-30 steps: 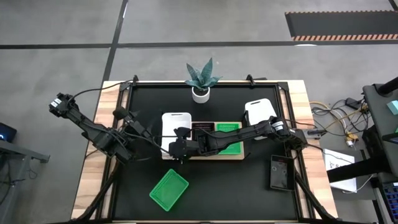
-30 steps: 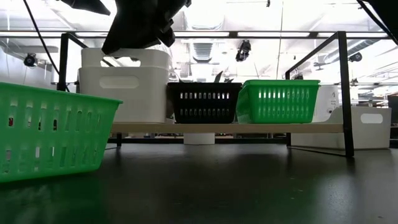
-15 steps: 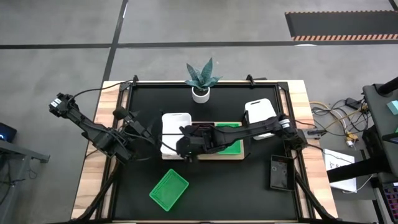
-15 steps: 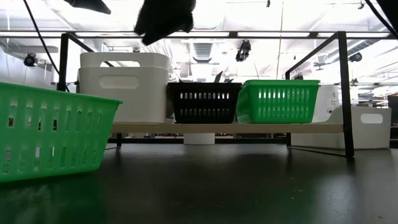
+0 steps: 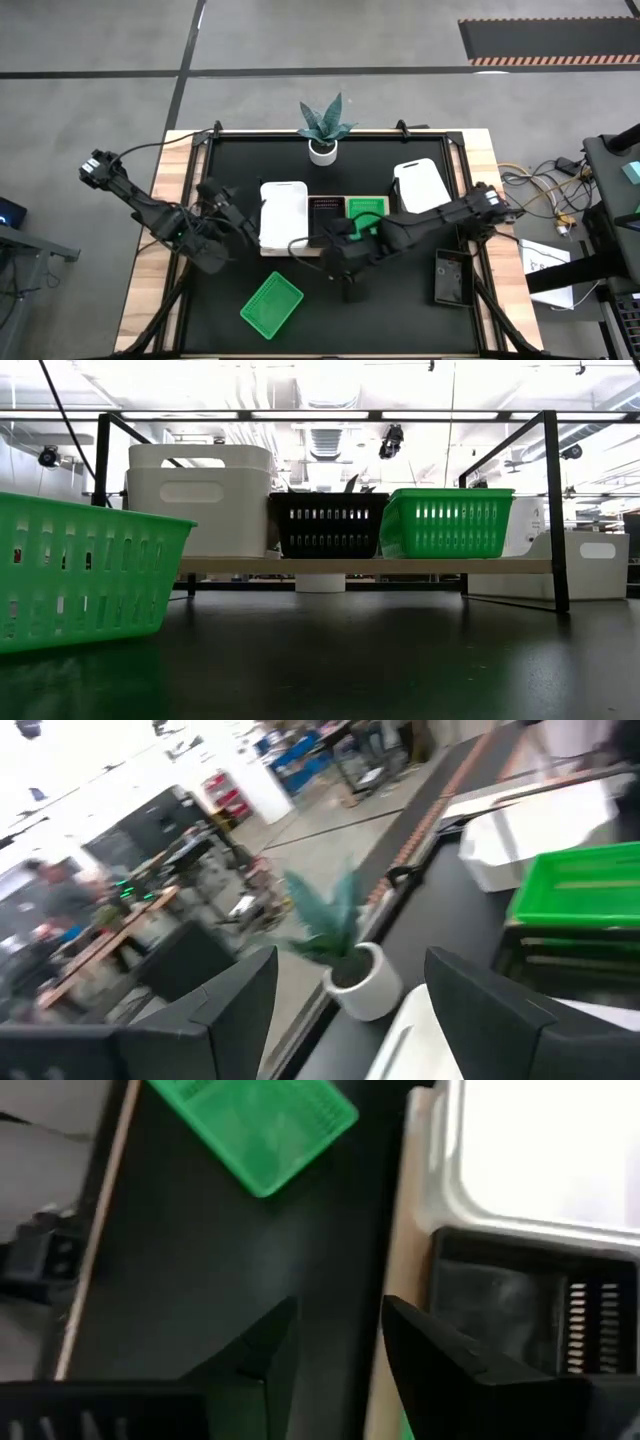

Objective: Stack baskets on shelf by color
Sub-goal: Stack the green bin on top of the other green bins on the shelf

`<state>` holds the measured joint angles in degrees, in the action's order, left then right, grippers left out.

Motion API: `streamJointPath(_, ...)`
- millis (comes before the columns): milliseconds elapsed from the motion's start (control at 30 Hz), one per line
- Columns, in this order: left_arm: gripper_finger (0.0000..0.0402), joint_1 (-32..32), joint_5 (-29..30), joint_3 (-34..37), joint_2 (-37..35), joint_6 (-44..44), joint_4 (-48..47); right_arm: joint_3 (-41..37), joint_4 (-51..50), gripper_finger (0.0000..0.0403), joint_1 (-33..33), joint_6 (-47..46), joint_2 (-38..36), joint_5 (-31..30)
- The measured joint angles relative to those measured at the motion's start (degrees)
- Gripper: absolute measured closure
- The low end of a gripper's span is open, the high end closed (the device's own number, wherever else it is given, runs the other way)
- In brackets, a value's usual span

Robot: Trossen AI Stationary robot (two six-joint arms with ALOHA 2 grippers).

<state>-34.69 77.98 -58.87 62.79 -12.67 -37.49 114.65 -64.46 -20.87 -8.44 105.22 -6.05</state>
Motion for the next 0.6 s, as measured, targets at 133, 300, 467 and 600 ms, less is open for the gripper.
streamJointPath(133, 0.0164, 0.0, -6.8, 0.1, 1.4, 9.4, 10.7, -4.9, 0.6, 0.0289, -3.8, -1.7, -3.0, -2.1)
streamJointPath(300, 0.0164, -0.3, -15.6, 0.0, 4.4, 16.2, 20.7, -12.9, 2.9, 0.0306, -8.2, -4.6, -7.4, -7.2)
streamJointPath(467, 0.0164, -0.3, -20.3, 0.0, 8.4, 17.9, 27.6, -21.9, 8.7, 0.0316, -11.7, -6.0, -12.7, -7.5)
streamJointPath(600, 0.0164, -0.3, -21.0, -0.3, 11.8, 17.8, 29.5, -27.4, 10.5, 0.0310, -12.8, -10.9, -18.0, -7.3)
